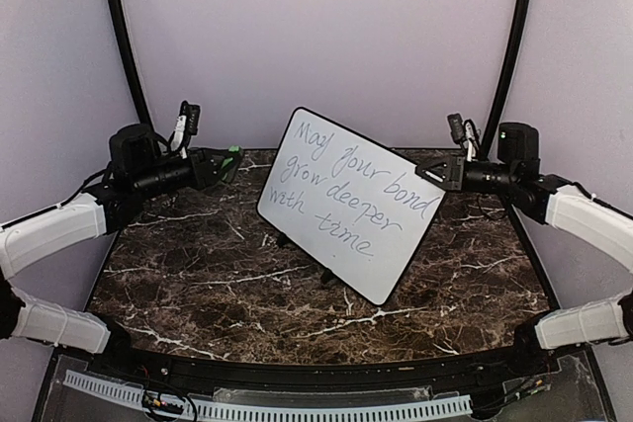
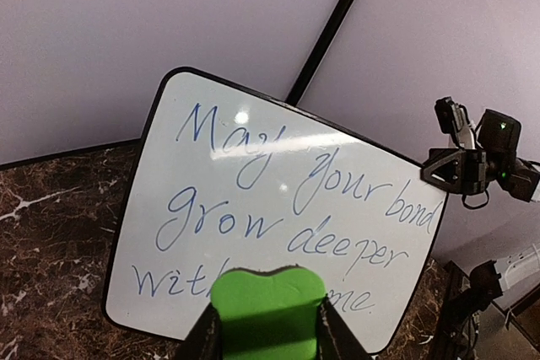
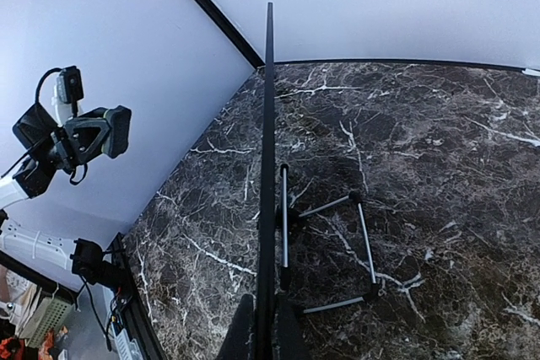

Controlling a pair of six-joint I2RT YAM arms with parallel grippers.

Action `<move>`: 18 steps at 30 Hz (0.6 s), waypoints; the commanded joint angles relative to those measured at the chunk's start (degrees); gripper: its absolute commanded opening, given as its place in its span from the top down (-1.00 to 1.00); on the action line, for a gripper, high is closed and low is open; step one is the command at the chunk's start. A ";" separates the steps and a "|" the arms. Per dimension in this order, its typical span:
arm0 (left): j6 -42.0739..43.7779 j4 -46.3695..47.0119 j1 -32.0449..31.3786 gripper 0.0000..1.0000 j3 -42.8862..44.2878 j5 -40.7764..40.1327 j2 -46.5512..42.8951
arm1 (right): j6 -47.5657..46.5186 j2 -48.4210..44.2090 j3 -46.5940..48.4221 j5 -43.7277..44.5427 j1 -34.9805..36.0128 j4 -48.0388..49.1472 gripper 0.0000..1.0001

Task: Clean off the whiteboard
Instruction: Move the whiteboard to the center of the board.

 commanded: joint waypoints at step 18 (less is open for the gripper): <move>16.59 -6.40 -1.74 0.35 29.62 -5.17 25.39 | -2.45 -4.74 3.49 1.21 4.97 -4.88 1.00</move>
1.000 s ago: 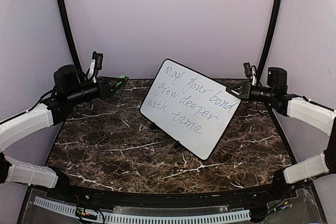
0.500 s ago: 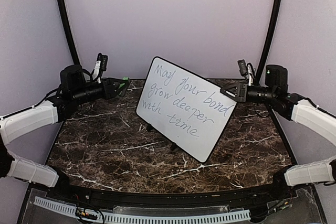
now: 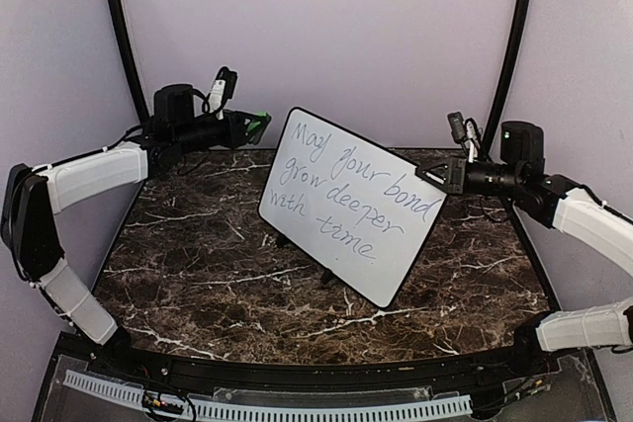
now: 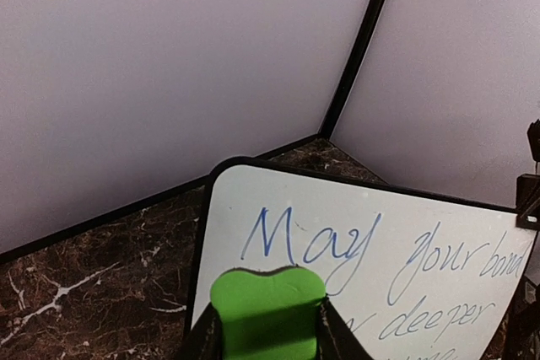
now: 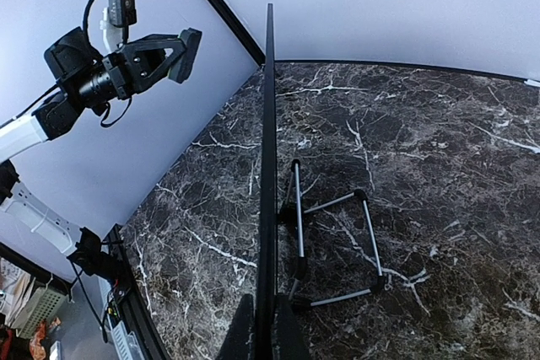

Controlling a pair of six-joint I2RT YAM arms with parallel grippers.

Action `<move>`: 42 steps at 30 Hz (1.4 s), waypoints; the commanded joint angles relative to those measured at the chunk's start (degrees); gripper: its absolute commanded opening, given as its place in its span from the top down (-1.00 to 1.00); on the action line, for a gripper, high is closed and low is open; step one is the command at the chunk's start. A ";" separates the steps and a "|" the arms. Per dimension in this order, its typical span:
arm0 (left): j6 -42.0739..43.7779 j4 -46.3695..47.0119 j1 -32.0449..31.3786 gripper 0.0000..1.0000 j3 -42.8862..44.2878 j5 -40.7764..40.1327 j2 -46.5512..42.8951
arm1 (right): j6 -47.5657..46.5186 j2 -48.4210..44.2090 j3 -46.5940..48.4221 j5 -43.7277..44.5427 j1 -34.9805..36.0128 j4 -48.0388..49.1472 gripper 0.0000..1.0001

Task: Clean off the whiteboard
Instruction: Move the whiteboard to the center of the board, then erase the whiteboard from the whiteboard stand.

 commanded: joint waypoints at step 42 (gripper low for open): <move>20.16 -4.35 -3.91 0.39 17.65 0.29 16.39 | -4.35 -1.22 1.22 3.01 2.74 -1.72 1.00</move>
